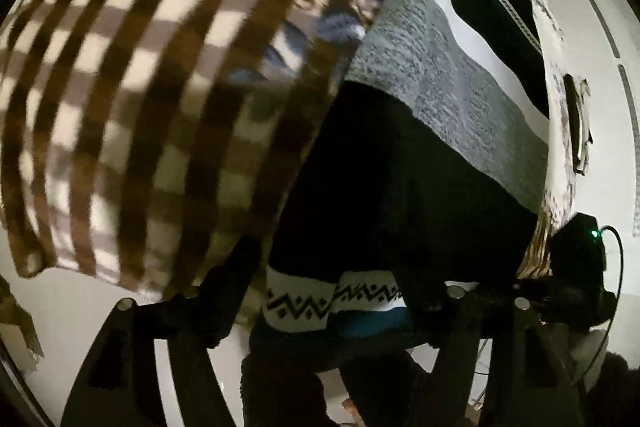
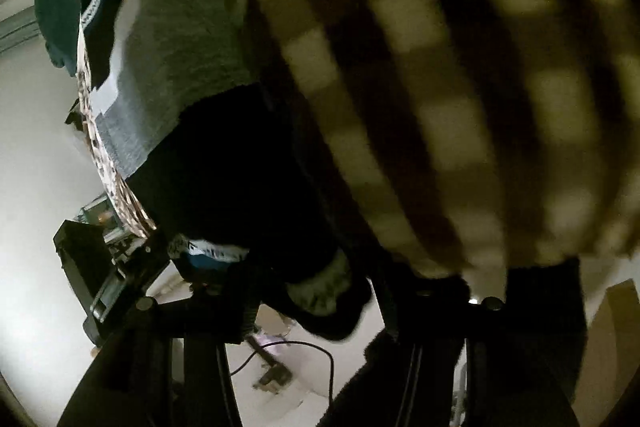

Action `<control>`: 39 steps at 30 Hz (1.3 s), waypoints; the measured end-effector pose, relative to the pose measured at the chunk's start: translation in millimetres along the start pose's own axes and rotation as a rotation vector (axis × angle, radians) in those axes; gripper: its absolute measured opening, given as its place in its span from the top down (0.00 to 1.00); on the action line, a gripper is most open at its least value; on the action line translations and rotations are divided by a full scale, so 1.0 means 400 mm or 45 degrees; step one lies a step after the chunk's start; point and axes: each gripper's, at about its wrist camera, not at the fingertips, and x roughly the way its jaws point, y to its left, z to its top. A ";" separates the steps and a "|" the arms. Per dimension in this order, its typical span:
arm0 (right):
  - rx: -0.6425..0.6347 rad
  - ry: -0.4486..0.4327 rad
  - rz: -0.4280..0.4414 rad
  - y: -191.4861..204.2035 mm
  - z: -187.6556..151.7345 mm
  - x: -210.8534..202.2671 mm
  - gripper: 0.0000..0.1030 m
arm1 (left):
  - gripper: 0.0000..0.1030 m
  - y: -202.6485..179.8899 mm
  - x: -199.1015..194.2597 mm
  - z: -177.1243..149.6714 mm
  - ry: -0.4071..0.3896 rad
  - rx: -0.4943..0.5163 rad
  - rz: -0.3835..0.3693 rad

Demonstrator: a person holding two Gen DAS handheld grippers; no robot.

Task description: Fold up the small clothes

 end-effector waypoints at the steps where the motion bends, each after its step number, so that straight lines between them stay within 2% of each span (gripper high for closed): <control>1: -0.012 0.010 -0.006 0.004 0.001 0.011 0.50 | 0.32 0.003 0.002 -0.002 -0.002 0.003 -0.015; 6: -0.092 0.020 -0.024 0.026 -0.015 0.028 0.52 | 0.29 0.009 0.005 -0.016 -0.002 0.027 -0.066; 9: -0.074 0.007 0.008 0.012 -0.021 0.016 0.74 | 0.27 0.010 0.006 -0.014 0.012 0.038 -0.077; 10: -0.070 0.006 0.027 0.014 -0.027 0.011 0.77 | 0.27 0.010 0.006 -0.014 0.015 0.040 -0.078; 14: -0.086 0.010 0.023 0.017 -0.038 -0.014 0.77 | 0.29 0.015 0.015 -0.009 0.016 0.018 -0.133; 15: -0.070 0.017 0.031 0.007 -0.017 -0.008 0.76 | 0.29 0.020 0.010 -0.013 -0.002 0.006 -0.177; 16: -0.052 0.023 0.041 0.001 -0.013 -0.008 0.76 | 0.36 0.024 0.004 -0.019 -0.023 -0.001 -0.208; 17: -0.030 0.029 0.052 -0.007 -0.007 -0.008 0.76 | 0.49 0.028 -0.001 -0.025 -0.033 -0.005 -0.218; 18: -0.021 0.031 0.060 -0.012 0.001 -0.013 0.76 | 0.89 0.028 -0.004 -0.030 -0.034 -0.008 -0.210; 19: -0.022 0.023 0.057 -0.012 0.002 -0.015 0.80 | 0.92 0.027 -0.009 -0.035 -0.035 -0.018 -0.221; 22: -0.067 -0.016 0.048 0.004 -0.012 -0.033 0.90 | 0.92 0.002 -0.040 -0.051 -0.067 -0.011 -0.202; 27: -0.084 -0.076 0.086 0.028 -0.045 -0.098 0.91 | 0.93 -0.055 -0.102 -0.061 -0.109 0.010 -0.188; 35: -0.092 -0.184 0.235 0.101 -0.074 -0.258 0.92 | 0.93 -0.081 -0.235 -0.017 -0.185 -0.044 -0.368; 39: -0.072 -0.224 0.298 0.146 -0.064 -0.316 0.92 | 0.93 -0.105 -0.267 0.051 -0.226 -0.066 -0.441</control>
